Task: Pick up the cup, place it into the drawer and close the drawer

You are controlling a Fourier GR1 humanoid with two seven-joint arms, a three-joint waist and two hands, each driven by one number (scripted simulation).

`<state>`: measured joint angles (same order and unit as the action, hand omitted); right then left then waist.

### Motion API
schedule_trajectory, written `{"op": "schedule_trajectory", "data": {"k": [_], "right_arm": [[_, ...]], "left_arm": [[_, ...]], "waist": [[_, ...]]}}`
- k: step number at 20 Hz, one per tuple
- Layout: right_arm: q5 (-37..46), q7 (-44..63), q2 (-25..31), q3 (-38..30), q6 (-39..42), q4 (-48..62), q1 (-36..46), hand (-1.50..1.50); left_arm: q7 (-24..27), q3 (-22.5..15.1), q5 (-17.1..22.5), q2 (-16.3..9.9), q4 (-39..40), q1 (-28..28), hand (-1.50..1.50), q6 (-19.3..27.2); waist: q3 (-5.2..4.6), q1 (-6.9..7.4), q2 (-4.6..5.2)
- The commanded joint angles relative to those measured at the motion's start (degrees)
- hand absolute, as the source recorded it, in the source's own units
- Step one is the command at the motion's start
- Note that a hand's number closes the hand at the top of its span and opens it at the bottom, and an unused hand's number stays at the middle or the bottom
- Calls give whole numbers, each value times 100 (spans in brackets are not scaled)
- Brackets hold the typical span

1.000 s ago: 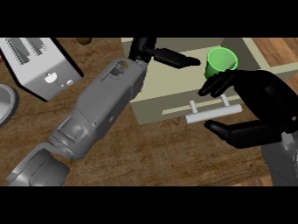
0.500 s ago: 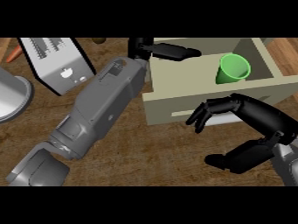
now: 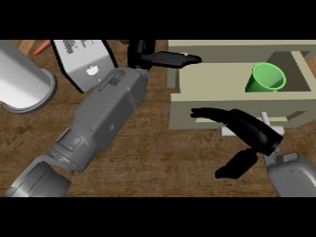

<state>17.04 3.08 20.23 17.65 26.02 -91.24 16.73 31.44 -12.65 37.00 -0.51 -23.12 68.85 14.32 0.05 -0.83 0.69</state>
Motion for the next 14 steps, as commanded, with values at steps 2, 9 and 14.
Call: {"op": "schedule_trajectory", "data": {"k": [2,9,14], "right_arm": [[1006,-729,-174,474,-410,1595,323,-150],[1449,-1530,-626,113,-1255,4228,1479,150],[1040,-2399,-292,-701,-1372,5188,2301,150]], "left_arm": [[19,52,14,23,-259,-307,-150,-128],[38,60,21,-535,-786,-974,-150,-565],[-154,56,115,-675,-1185,-1296,-150,-767]], "waist": [[2,229,-27],[11,552,2],[22,773,34]]}}
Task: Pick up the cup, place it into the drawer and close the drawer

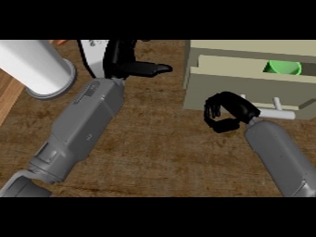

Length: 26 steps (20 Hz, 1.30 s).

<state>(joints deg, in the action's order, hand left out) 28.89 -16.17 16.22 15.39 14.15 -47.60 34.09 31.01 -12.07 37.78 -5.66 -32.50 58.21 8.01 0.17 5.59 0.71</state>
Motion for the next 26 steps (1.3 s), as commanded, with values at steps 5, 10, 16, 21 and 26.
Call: {"op": "schedule_trajectory", "data": {"k": [5,10,16,21,26], "right_arm": [[-270,-624,276,-998,-490,1616,1391,150],[-536,-571,802,-1459,-404,1908,1866,150],[-709,-415,823,-1591,-319,1927,1991,150],[-865,-423,1057,-1662,-19,1741,2034,150],[-1068,-370,1164,-1776,208,1583,1994,150]], "left_arm": [[-151,-23,71,-304,-520,-462,-150,-409],[-284,-99,55,-376,-717,-581,-150,-470],[-327,-135,47,-505,-852,-691,-150,-640],[-341,-175,63,-523,-897,-831,-150,-810],[-299,-172,71,-574,-940,-948,-150,-907]], "waist": [[10,256,98],[17,446,137],[11,588,176],[2,670,214],[-5,707,216]]}}
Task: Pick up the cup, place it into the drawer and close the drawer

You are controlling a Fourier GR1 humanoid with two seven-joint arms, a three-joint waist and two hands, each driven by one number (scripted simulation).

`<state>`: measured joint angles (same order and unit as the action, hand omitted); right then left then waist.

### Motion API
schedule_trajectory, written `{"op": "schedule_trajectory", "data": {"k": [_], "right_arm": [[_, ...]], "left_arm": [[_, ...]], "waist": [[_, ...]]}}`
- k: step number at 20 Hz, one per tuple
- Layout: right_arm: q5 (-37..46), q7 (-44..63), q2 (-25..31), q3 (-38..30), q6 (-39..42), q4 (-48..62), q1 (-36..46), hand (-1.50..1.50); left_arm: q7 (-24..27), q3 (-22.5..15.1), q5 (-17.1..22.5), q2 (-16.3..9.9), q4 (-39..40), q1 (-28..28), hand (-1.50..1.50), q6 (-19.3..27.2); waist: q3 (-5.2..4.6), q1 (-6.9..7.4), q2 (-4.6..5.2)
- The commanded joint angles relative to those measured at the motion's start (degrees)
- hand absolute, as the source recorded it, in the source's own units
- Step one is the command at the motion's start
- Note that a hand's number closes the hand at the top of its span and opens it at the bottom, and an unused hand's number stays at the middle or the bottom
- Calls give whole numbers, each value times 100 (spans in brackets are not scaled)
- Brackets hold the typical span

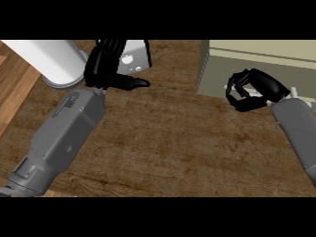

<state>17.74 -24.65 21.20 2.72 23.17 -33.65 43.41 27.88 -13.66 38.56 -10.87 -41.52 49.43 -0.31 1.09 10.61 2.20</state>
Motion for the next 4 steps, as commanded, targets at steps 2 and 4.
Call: {"op": "schedule_trajectory", "data": {"k": [2,4], "right_arm": [[-7,452,726,-528,-595,174,953,150],[-2,455,731,-489,-546,114,920,150]], "left_arm": [[-54,34,43,-112,-104,-26,-150,-102],[-6,-15,29,-36,-113,-157,-150,-118]], "waist": [[-89,214,53],[-92,254,68]]}}
